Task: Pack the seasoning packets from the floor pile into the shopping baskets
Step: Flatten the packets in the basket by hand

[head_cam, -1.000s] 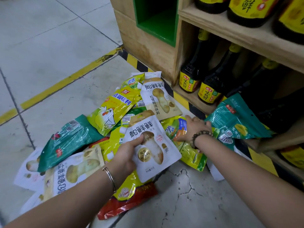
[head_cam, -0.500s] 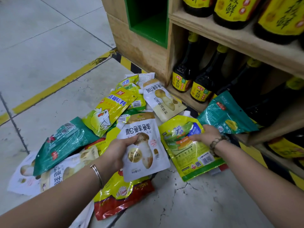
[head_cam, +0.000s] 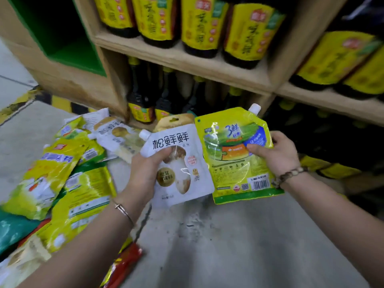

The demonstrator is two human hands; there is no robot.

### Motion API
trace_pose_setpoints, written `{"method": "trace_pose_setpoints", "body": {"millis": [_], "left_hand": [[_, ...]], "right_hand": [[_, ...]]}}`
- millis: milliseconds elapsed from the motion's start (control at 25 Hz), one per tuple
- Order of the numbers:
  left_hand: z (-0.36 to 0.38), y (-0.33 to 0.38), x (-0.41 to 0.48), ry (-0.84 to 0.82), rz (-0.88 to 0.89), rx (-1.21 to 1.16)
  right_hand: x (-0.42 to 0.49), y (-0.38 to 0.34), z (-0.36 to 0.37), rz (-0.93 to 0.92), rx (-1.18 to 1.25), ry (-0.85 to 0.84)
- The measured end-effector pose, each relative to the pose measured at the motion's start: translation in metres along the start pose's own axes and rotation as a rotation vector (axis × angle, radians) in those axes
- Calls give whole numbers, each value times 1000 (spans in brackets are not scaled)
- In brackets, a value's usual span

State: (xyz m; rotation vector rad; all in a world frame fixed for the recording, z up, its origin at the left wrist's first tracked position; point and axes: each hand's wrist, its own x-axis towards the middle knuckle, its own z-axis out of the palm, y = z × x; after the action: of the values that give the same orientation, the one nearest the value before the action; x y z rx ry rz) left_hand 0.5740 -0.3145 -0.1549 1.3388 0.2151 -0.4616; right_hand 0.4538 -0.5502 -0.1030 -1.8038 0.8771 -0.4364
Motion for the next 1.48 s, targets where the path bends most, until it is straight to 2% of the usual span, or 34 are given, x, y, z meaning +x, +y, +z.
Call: {"method": "trace_pose_setpoints", "body": {"millis": [320,680,920,1200,1320,1480], "left_hand": [[101,12,-58,-298,104,70],[155,49,-112,-442,235,42],[227,84,-171,-616,299,-52],[361,95,-269,-843,290,-60],[424,82,-313,-859,243,-29],[494,51,-358,-927,53,31]], "right_hand": [[-42,-5,-129,12,149,269],[-68,-37,-202,-76,190,376],[-91,-82,-297,-195,181,464],[-131,-93,-457,-286,141,656],[-143,-81,-530,-221,70,725],[-144,-34,-606,-60,-55,783]]}}
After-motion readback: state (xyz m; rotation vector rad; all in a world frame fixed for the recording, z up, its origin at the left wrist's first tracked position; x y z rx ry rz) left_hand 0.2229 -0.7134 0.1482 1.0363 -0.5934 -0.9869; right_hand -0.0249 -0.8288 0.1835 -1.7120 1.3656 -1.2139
